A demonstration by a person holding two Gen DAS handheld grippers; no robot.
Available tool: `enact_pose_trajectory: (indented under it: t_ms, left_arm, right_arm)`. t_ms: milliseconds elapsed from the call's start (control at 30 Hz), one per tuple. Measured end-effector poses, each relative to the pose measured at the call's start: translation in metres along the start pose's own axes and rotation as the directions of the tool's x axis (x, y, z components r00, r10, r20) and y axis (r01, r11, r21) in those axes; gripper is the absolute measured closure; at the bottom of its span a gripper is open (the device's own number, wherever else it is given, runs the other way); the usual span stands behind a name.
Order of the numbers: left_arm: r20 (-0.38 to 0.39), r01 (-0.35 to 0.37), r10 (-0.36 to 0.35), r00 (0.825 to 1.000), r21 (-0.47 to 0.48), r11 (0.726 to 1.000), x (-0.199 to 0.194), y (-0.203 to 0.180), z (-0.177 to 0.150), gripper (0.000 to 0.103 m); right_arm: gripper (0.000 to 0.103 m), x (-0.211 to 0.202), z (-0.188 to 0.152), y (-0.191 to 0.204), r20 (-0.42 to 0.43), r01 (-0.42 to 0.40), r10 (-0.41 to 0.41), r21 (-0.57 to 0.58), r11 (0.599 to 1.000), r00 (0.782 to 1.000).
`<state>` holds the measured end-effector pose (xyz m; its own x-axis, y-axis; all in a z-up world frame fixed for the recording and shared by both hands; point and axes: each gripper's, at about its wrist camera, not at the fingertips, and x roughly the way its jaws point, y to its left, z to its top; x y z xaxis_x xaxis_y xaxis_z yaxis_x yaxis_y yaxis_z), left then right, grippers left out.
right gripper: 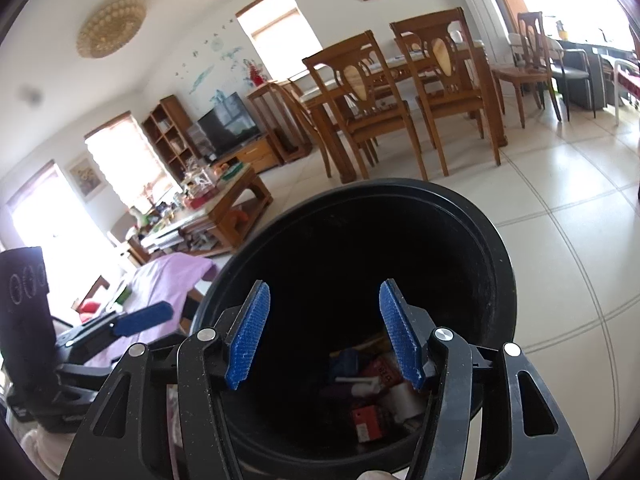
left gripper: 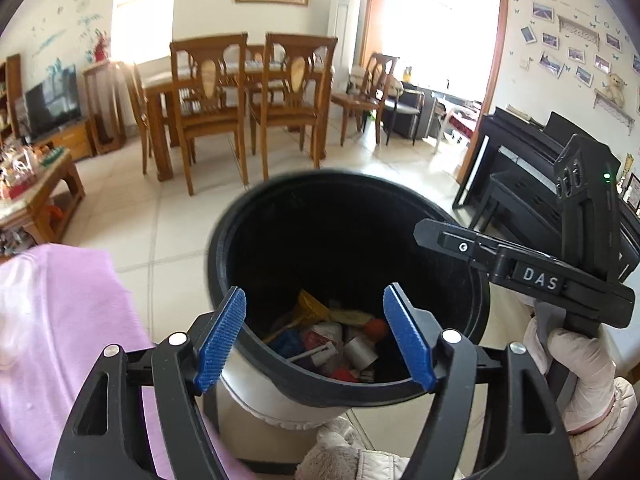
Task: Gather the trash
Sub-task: 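Open both tools to drop the tube and orange into the bin, then grasp the green Doublemint box with the left tool while the right tool grasps the white cap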
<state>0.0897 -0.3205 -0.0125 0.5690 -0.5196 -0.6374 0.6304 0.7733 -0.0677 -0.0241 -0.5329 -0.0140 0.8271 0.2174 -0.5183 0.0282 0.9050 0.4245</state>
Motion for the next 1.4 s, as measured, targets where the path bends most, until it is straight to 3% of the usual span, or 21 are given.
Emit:
enact_pose_trajectory:
  t_ms: [67,133,400,500,700,867,1000,1167,1300,1400]
  left_arm:
    - [0.025,-0.012,0.012,1.0,0.001,1.0,-0.015,0.005,-0.001,0.029]
    - [0.055,-0.028,0.028,0.998,0.0,1.0,-0.029,0.011,-0.004,0.018]
    - [0.133,-0.091,0.097,0.986,-0.05,0.995,-0.082,0.05,-0.014,0.01]
    - [0.134,-0.124,0.137,0.982,-0.098,0.987,-0.098,0.08,-0.022,0.01]
    - [0.14,-0.185,0.215,0.967,-0.196,0.963,-0.127,0.146,-0.035,0.01]
    - [0.134,-0.22,0.272,0.953,-0.311,0.924,-0.15,0.222,-0.046,0.01]
    - [0.088,-0.264,0.314,0.945,-0.363,0.894,-0.152,0.279,-0.052,0.01]
    - [-0.027,-0.326,0.343,0.939,-0.389,0.862,-0.124,0.344,-0.053,0.011]
    - [-0.12,-0.337,0.315,0.942,-0.363,0.869,-0.095,0.369,-0.054,0.021]
    - [-0.162,-0.352,0.315,0.935,-0.322,0.879,-0.079,0.372,-0.051,0.022]
  right_arm:
    - [0.039,-0.002,0.0,0.011,0.005,-0.005,0.005,-0.014,1.0,1.0]
    - [0.035,-0.003,0.0,0.024,0.012,-0.01,0.01,-0.032,0.999,1.0]
    - [0.024,0.013,0.001,0.099,0.001,-0.048,0.048,-0.124,0.991,0.999]
    - [0.015,0.025,0.001,0.133,-0.01,-0.064,0.064,-0.155,0.986,0.998]
    - [0.014,0.058,-0.004,0.206,-0.051,-0.118,0.109,-0.233,0.965,0.993]
    - [0.014,0.088,-0.012,0.267,-0.1,-0.173,0.149,-0.3,0.938,0.984]
    - [0.015,0.114,-0.021,0.313,-0.154,-0.226,0.182,-0.346,0.911,0.971]
    - [0.015,0.148,-0.039,0.373,-0.22,-0.27,0.191,-0.422,0.866,0.957]
    - [0.023,0.182,-0.053,0.414,-0.303,-0.287,0.15,-0.483,0.827,0.941]
    - [0.031,0.211,-0.062,0.438,-0.357,-0.3,0.118,-0.512,0.805,0.927]
